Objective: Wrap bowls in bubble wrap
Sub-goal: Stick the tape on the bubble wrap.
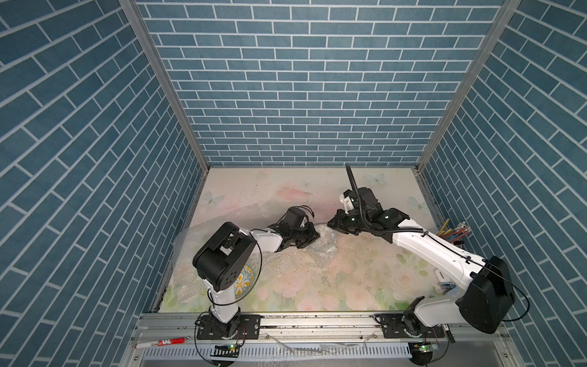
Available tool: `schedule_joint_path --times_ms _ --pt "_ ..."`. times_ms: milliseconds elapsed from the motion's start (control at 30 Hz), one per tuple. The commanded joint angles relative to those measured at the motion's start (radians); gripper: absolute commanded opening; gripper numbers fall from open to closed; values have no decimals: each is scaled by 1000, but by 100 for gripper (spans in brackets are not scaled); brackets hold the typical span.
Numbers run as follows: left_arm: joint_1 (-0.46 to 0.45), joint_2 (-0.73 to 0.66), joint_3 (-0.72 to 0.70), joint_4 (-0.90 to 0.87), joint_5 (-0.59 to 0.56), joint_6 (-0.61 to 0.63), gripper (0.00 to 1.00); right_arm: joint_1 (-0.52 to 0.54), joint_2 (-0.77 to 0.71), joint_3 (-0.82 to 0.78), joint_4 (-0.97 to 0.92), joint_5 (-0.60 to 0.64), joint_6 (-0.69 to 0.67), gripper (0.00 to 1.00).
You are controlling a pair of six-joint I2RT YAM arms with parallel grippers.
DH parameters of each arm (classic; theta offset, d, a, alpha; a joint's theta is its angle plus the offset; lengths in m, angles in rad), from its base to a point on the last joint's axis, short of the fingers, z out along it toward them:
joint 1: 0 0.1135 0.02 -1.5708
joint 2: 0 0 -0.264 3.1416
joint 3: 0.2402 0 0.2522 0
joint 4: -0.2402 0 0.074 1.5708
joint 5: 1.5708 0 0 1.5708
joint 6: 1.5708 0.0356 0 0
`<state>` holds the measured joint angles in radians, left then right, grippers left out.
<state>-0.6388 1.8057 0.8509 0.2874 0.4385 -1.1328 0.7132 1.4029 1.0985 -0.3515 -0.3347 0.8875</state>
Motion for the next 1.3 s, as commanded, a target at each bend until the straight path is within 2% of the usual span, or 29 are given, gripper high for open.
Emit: schedule_joint_path --times_ms 0,233,600,800,1000,1167,1267 --pt "0 48 -42 -66 -8 -4 6 0 47 -46 320 -155 115 0" --pt "1 52 -43 -60 -4 -7 6 -1 115 -174 606 -182 233 0" --pt "2 53 -51 -36 -4 -22 6 0 142 -316 733 -132 254 0" --pt "2 48 -52 -30 -7 -21 6 0 81 -390 686 -95 246 0" --pt "2 42 -49 -30 -6 -21 6 -1 141 -414 658 -116 286 0" --pt "2 29 -42 -37 -8 -16 6 1 155 -393 505 -116 288 0" --pt "2 26 -35 -33 -8 -17 6 1 191 -388 477 -132 293 0"
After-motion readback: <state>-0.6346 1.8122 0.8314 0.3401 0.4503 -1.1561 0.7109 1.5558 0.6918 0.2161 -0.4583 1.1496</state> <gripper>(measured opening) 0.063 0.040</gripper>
